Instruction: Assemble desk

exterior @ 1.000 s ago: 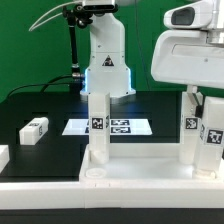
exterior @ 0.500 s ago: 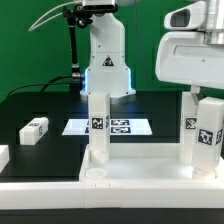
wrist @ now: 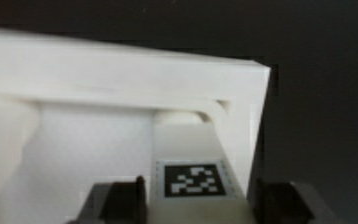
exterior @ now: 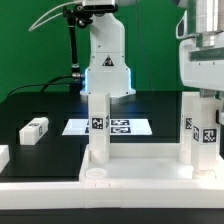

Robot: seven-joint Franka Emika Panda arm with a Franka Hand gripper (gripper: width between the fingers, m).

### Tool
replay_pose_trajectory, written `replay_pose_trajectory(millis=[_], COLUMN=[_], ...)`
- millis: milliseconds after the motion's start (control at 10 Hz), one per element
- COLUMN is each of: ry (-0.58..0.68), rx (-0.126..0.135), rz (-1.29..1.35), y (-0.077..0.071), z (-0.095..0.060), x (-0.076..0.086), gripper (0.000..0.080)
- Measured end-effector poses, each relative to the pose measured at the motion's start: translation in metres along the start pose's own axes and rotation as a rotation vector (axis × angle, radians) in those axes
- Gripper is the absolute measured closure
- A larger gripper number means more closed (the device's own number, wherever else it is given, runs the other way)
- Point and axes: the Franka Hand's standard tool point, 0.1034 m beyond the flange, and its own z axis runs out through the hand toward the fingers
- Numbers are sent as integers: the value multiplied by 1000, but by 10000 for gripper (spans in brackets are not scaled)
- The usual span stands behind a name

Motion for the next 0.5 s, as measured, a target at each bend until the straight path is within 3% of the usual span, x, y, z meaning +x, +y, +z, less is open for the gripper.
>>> replay_pose_trajectory(millis=[100,200,300,400,500], ry=[-20,-20,-20,-13,-9], rx=[3,2,2,-16,-76], rz=[57,75,71,-9,-174], y=[-1,0,0,3,8], z=[0,1,1,1,0], x=[1,0,-1,0,-2], gripper=[508,426,426,290,180])
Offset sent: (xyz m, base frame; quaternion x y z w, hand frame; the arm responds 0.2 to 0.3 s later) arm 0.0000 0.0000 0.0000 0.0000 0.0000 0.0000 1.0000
